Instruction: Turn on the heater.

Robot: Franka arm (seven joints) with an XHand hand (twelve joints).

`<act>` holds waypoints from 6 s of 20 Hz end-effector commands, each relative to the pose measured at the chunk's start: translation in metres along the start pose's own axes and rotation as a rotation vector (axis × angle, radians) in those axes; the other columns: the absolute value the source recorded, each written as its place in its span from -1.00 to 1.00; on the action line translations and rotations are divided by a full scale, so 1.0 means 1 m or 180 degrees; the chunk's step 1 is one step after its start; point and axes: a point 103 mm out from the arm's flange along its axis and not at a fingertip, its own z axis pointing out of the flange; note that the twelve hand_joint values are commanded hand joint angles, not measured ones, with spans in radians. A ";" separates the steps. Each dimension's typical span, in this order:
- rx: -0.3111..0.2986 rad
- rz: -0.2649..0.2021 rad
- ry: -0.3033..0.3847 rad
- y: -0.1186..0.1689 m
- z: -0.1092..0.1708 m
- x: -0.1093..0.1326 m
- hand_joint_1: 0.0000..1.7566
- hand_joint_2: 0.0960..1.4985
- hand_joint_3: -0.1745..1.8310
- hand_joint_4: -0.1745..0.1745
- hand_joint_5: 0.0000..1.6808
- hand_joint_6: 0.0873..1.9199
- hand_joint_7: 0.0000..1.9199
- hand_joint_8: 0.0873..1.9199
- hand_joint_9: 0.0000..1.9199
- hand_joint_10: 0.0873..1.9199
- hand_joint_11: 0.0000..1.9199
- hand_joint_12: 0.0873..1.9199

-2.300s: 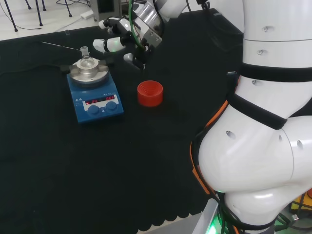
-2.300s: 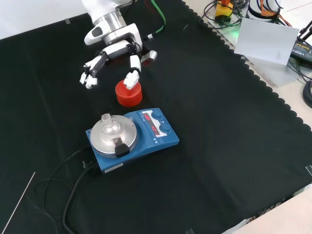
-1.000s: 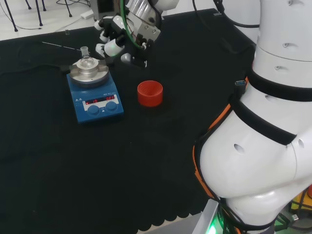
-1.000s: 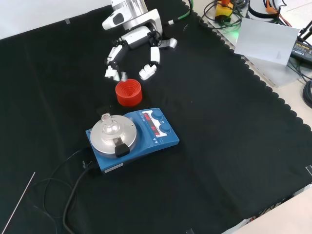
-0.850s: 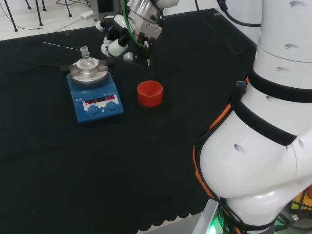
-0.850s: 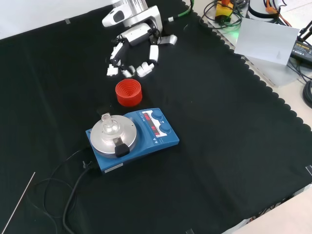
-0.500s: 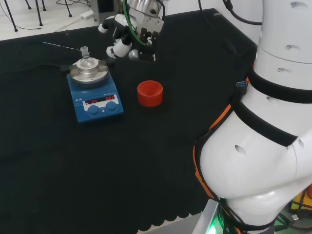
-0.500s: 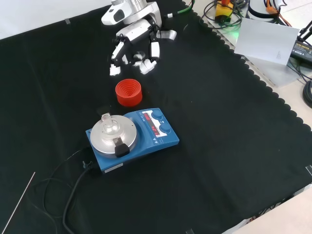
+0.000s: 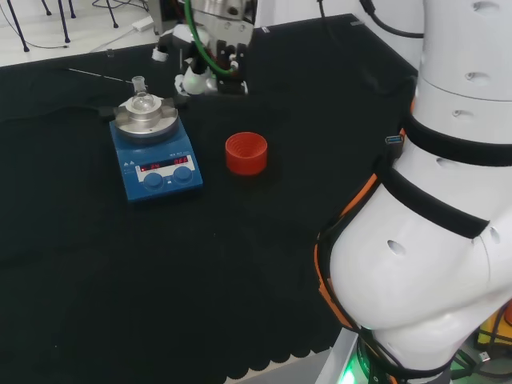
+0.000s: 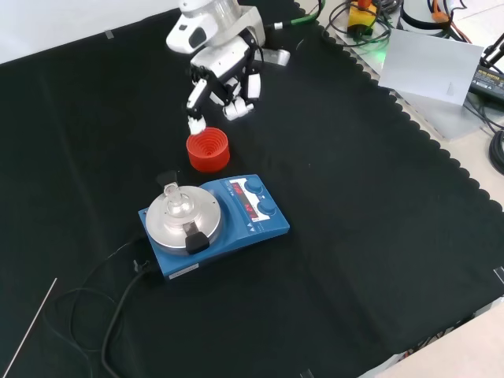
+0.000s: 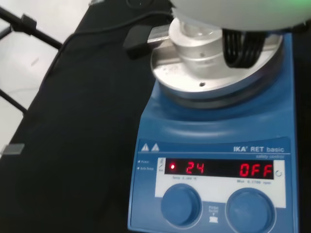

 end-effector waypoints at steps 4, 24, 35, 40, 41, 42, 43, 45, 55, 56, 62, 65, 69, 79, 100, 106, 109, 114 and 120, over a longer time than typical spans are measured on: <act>0.0981 -0.0018 -0.0573 -0.005 0.008 0.023 0.79 -0.44 0.44 -0.33 -0.59 -0.67 1.00 0.76 1.00 0.71 1.00 0.65; 0.1505 0.0061 -0.0821 -0.031 0.014 0.038 0.79 -0.46 0.48 -0.37 -0.54 -0.78 1.00 0.76 1.00 0.71 1.00 0.65; 0.1473 0.0019 -0.0793 -0.073 0.023 0.022 0.78 -0.46 0.48 -0.38 -0.53 -0.79 1.00 0.76 1.00 0.71 1.00 0.65; 0.1545 -0.0015 -0.0861 -0.083 0.027 0.015 0.78 -0.46 0.48 -0.38 -0.53 -0.80 1.00 0.76 1.00 0.71 1.00 0.64; 0.1552 -0.0038 -0.0888 -0.085 0.027 0.013 0.78 -0.46 0.48 -0.38 -0.53 -0.80 1.00 0.76 1.00 0.71 1.00 0.64; 0.1553 -0.0045 -0.0896 -0.087 0.028 0.010 0.78 -0.46 0.48 -0.38 -0.53 -0.80 1.00 0.76 1.00 0.71 1.00 0.64; 0.1562 -0.0041 -0.0859 -0.089 0.030 0.006 0.78 -0.46 0.48 -0.38 -0.53 -0.80 1.00 0.76 1.00 0.71 1.00 0.64; 0.1566 -0.0028 -0.0851 -0.094 0.034 0.006 0.78 -0.46 0.49 -0.38 -0.52 -0.80 1.00 0.76 1.00 0.71 1.00 0.64; 0.1618 0.0071 -0.0929 -0.099 0.052 0.030 0.78 -0.46 0.49 -0.38 -0.51 -0.80 1.00 0.75 1.00 0.71 1.00 0.64; 0.1614 0.0097 -0.0916 -0.098 0.053 0.032 0.78 -0.46 0.49 -0.38 -0.51 -0.80 1.00 0.75 1.00 0.71 1.00 0.64; 0.1692 0.0095 -0.0928 -0.094 0.065 0.039 0.78 -0.46 0.49 -0.37 -0.51 -0.80 1.00 0.74 1.00 0.70 1.00 0.64; 0.1757 0.0066 -0.0910 -0.091 0.071 0.041 0.78 -0.46 0.49 -0.37 -0.51 -0.80 1.00 0.74 1.00 0.70 1.00 0.64; 0.1773 0.0077 -0.0927 -0.085 0.076 0.046 0.79 -0.46 0.49 -0.37 -0.50 -0.81 1.00 0.74 1.00 0.70 1.00 0.64; 0.1856 0.0065 -0.1023 -0.070 0.086 0.040 0.79 -0.46 0.49 -0.36 -0.50 -0.81 1.00 0.74 1.00 0.70 1.00 0.64; 0.2001 0.0230 -0.1069 -0.051 0.110 0.048 0.79 -0.46 0.48 -0.35 -0.49 -0.81 1.00 0.73 1.00 0.70 1.00 0.63; 0.2015 0.0260 -0.1052 -0.049 0.111 0.046 0.79 -0.46 0.48 -0.34 -0.49 -0.81 1.00 0.73 1.00 0.70 1.00 0.63; 0.2021 0.0266 -0.1046 -0.048 0.112 0.045 0.79 -0.46 0.48 -0.34 -0.49 -0.81 1.00 0.73 1.00 0.70 1.00 0.63; 0.2052 0.0264 -0.0967 -0.044 0.112 0.038 0.79 -0.46 0.49 -0.34 -0.49 -0.81 1.00 0.73 1.00 0.70 1.00 0.63; 0.2063 0.0306 -0.1166 -0.029 0.129 0.024 0.79 -0.46 0.49 -0.34 -0.48 -0.81 1.00 0.73 1.00 0.70 1.00 0.63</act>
